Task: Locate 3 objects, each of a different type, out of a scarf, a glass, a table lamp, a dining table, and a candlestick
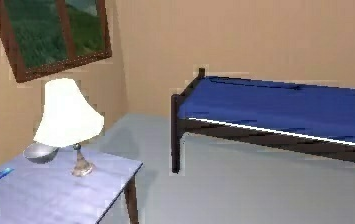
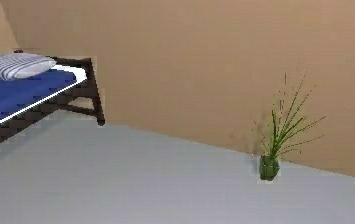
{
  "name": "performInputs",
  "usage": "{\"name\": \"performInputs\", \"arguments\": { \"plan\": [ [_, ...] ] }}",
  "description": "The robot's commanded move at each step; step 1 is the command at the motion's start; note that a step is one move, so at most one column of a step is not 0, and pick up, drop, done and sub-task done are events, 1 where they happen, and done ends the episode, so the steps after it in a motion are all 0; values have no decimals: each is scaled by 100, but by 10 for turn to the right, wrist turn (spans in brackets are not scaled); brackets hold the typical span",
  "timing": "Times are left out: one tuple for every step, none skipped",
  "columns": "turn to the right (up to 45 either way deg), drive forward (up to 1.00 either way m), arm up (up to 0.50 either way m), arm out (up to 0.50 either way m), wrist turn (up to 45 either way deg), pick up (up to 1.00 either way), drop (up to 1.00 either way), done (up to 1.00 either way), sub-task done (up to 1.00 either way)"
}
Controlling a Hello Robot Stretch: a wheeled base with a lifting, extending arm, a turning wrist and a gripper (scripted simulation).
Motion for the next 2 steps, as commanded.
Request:
{"name": "performInputs", "arguments": {
  "plan": [
    [180,0,0,0,0,0,0,0,0],
    [0,5,0,0,0,0,0,0,0]
  ]
}}
